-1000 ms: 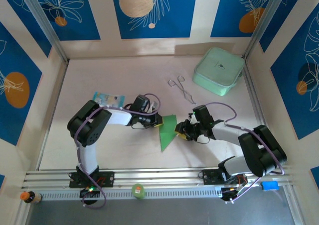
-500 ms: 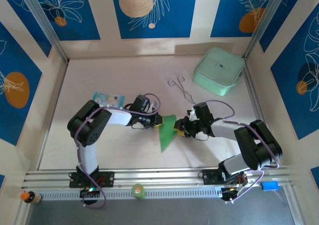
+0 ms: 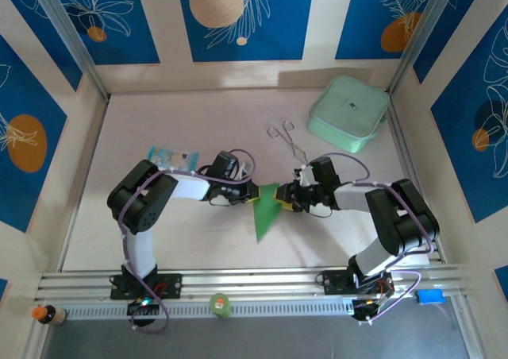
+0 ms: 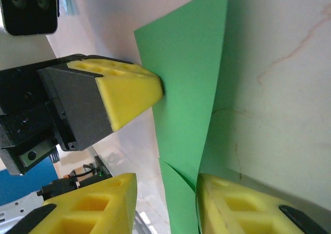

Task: Fold a paper plane with a square sheet of paper (pick it up from the middle)
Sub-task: Fold the wing for the fifth time at the center of the table.

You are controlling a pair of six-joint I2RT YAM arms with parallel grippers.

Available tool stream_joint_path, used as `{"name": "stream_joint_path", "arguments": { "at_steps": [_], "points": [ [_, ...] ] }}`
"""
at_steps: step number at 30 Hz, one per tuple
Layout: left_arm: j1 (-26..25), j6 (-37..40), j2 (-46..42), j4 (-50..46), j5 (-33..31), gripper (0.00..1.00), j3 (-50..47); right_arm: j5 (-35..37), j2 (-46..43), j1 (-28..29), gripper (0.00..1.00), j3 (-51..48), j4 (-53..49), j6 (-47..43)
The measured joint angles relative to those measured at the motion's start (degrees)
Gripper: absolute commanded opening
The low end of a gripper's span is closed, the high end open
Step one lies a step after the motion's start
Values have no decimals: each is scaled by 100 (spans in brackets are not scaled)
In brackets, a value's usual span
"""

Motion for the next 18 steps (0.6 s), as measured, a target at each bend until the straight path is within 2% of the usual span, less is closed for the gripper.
{"name": "stream_joint_path", "arguments": {
  "at_steps": [12, 18],
  "points": [
    [0, 2, -2, -2, 0, 8, 0, -127, 411, -125, 36, 337, -168, -413],
    [0, 2, -2, -2, 0, 8, 0, -234, 706, -179, 30, 546, -295, -564]
  ]
}}
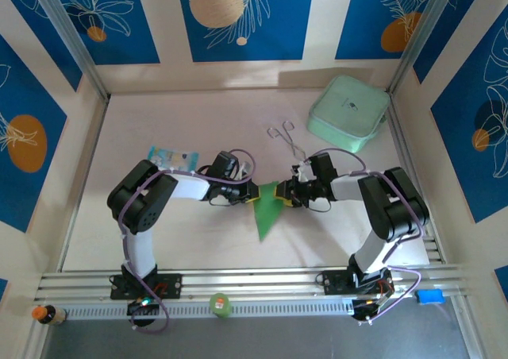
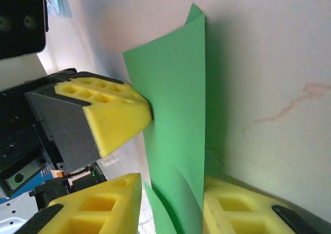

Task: Fold a paper plane with a square sheet of paper (pick it up from the middle)
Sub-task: Fold the wing for the fifth time at the center of the table.

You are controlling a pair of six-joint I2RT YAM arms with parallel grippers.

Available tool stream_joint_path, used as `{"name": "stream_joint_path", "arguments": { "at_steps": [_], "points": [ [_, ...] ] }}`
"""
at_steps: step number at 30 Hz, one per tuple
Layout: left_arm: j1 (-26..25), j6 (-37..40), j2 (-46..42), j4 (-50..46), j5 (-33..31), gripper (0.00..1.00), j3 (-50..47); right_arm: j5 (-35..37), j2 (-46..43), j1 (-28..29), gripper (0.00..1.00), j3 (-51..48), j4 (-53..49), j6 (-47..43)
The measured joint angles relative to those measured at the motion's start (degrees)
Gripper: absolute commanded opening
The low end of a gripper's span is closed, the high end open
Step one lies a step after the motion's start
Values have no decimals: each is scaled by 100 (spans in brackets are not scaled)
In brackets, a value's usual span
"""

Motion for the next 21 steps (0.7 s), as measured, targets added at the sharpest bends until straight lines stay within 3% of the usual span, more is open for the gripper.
{"name": "stream_joint_path", "arguments": {
  "at_steps": [3, 11, 17, 21],
  "points": [
    [0, 0, 0, 0, 2, 8, 0, -81, 157, -9, 27, 164, -44, -105],
    [0, 11, -33, -22, 0, 13, 0, -216, 407, -39, 7, 422, -245, -363],
    [-4, 35, -216, -197, -11, 26, 0, -195, 350, -39, 3, 323, -184, -225],
    [-4, 136, -452, -343, -74, 28, 0, -46, 83, -35, 3, 74, -103, 70]
  ]
}}
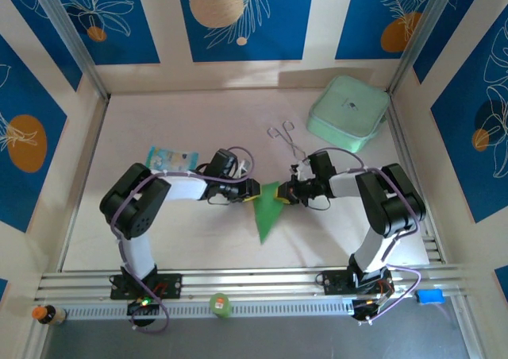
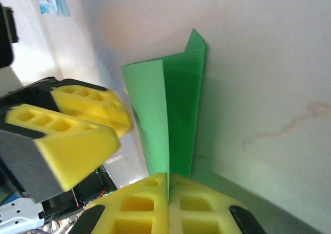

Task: Fold a paper plane with a square sheet of paper (pick it up from the middle)
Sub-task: Fold the wing for the fifth time at the center of the table.

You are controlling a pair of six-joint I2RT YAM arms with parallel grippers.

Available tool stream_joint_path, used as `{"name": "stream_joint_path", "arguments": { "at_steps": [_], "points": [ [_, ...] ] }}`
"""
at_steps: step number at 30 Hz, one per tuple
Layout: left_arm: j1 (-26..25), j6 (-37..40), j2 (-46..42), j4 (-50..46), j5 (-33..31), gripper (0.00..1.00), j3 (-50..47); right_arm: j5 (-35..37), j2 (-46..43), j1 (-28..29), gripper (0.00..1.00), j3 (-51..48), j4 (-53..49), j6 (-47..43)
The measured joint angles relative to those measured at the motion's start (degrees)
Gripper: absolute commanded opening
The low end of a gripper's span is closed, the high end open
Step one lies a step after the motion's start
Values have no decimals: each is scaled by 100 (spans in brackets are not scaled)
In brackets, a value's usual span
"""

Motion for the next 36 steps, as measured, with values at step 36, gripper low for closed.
{"name": "stream_joint_path", "arguments": {
  "at_steps": [36],
  "points": [
    [-144, -164, 494, 286, 409, 10, 20, 358, -658, 37, 14, -647, 295, 570]
  ]
}}
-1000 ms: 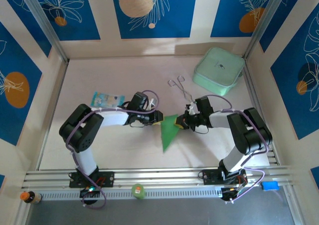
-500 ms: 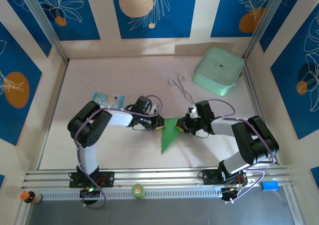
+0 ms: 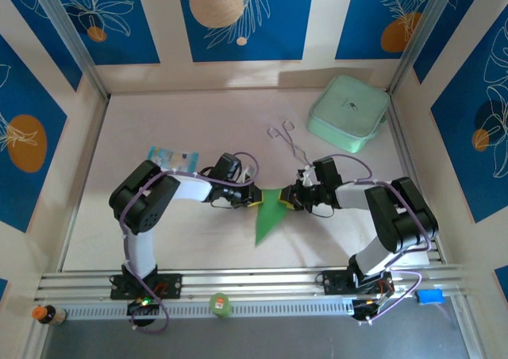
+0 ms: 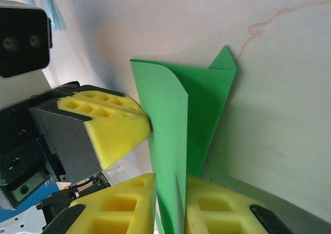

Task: Fold a paper plane with a square sheet of paper (pick it up from the middle)
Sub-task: Fold the wing for the fifth time at the center of the table.

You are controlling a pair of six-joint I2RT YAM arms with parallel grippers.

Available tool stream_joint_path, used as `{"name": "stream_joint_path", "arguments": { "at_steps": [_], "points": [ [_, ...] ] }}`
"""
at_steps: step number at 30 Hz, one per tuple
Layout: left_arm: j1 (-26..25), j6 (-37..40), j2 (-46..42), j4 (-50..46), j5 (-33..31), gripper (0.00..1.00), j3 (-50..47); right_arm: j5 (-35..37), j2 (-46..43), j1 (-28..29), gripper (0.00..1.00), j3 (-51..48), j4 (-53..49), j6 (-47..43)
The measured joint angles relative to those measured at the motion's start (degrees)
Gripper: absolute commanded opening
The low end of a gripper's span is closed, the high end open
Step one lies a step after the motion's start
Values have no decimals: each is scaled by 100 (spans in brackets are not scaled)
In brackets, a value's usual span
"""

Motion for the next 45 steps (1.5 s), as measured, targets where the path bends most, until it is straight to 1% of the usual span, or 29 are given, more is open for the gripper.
{"name": "stream_joint_path", "arguments": {
  "at_steps": [2, 5, 9, 13, 15, 19, 26, 30, 35, 40, 45],
  "points": [
    [0, 2, -2, 0, 0, 12, 0, -17, 59, -2, 10, 0, -17, -50],
    [-2, 20, -33, 0, 2, 18, 2, -33, 72, -11, 5, 0, -26, -70],
    [-44, 109, -205, -125, -162, 28, 2, -15, 48, -11, 3, 0, -28, 24],
    [-85, 400, -608, -407, -472, 31, 2, 166, -179, -11, 3, -13, -44, 330],
    [-199, 640, -870, -605, -739, 31, 4, 304, -376, -11, 2, -48, -17, 546],
    [-761, 1235, -1270, -1086, -1453, 37, 76, 560, -638, -11, 2, -136, 2, 925],
    [-2120, 2225, -1392, -1801, -2815, 45, 337, 793, -715, -11, 2, -201, -33, 1290],
    [-2717, 2551, -1368, -2162, -3683, 47, 435, 837, -715, -11, 2, -201, -63, 1351],
    [-3128, 2780, -1224, -2568, -4782, 48, 658, 876, -737, -11, 2, -201, -103, 1379],
    [-3209, 2909, -1108, -2791, -5392, 46, 737, 879, -782, -11, 2, -201, -109, 1379],
    [-3233, 2992, -953, -2898, -5643, 39, 741, 876, -782, -11, 2, -201, -109, 1381]
  ]
}}
